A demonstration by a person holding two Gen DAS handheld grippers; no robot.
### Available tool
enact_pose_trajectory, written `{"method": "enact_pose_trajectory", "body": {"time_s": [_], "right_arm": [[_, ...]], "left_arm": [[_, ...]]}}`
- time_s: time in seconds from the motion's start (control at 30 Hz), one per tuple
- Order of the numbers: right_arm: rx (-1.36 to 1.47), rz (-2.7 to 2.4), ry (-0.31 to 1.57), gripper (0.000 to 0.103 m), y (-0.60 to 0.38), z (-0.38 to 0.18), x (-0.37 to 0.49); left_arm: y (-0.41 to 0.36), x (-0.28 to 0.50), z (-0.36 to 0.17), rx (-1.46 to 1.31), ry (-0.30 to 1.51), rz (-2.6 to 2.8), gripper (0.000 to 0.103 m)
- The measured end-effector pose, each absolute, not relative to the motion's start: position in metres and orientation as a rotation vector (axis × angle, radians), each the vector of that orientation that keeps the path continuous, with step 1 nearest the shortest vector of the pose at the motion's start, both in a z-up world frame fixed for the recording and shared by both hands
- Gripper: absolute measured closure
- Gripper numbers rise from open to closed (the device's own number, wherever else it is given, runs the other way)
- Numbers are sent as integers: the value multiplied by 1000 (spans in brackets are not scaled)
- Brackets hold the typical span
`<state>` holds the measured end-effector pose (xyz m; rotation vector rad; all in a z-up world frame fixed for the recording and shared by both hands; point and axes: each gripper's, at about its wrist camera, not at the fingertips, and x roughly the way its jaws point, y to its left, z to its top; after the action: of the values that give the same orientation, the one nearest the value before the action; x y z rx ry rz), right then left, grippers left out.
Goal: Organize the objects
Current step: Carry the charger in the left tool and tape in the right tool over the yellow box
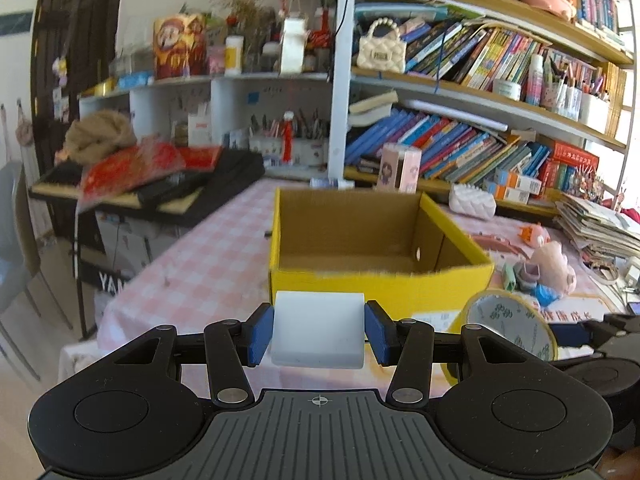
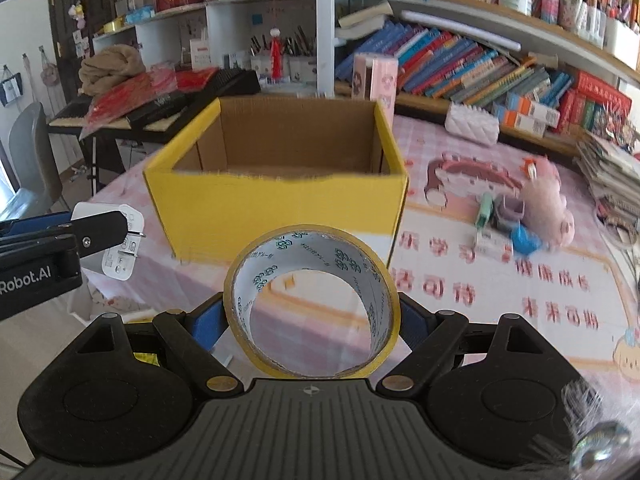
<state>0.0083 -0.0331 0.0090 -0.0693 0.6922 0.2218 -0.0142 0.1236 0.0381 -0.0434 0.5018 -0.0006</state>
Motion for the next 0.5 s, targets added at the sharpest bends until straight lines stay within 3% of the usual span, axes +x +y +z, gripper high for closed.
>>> {"method": "enact_pose_trajectory", "body": {"time_s": [0.3, 0.5], "right_arm": [[-145, 249, 475, 18, -37, 49, 51], [-181, 284, 435, 18, -40, 53, 98]], "left_arm": [[114, 30, 58, -25, 427, 33, 55], [108, 66, 58, -38, 428, 73, 55]]}}
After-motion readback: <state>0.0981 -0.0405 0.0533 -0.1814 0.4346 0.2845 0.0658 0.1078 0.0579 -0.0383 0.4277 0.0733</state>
